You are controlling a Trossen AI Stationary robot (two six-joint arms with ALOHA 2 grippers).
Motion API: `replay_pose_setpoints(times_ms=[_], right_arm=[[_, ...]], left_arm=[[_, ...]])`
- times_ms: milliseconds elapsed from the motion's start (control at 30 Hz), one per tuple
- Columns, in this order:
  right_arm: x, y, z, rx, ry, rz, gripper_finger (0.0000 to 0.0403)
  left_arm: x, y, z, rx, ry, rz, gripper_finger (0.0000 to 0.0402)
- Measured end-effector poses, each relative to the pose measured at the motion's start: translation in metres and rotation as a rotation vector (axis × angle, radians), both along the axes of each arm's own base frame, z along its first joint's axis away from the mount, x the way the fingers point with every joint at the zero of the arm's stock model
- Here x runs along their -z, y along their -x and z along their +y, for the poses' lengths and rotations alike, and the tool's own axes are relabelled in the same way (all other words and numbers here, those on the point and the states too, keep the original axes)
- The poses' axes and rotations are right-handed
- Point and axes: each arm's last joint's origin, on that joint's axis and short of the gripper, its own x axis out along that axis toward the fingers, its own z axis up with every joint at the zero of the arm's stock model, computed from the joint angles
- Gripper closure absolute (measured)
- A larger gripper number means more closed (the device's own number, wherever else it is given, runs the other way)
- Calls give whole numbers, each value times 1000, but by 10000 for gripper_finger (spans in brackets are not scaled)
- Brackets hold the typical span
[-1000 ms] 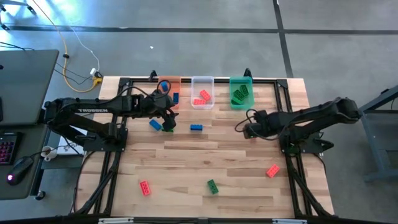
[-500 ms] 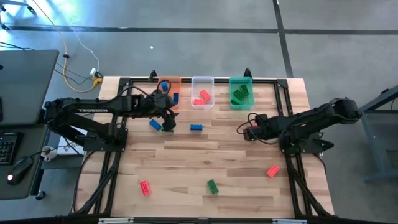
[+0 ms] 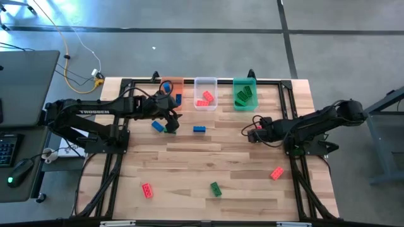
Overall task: Sort & place blocks by color
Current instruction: Put the orange game piece into the white bin
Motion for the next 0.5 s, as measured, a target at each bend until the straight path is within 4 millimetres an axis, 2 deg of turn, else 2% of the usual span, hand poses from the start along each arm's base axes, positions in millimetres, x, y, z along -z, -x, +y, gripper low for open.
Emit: replay_pose_setpoints(times_ms=[133,300,500], right_arm=[[0,0,1,-18,-18,3,187],[0,0,1,-53,-13,11,289],[-1,-3,1,-135,-3,14,295]], left_arm=[[0,0,0,0,0,-2,192],[-2,-2,1,-3,-6,-33,192],[-4,-4,1,-21,5,-72,192]])
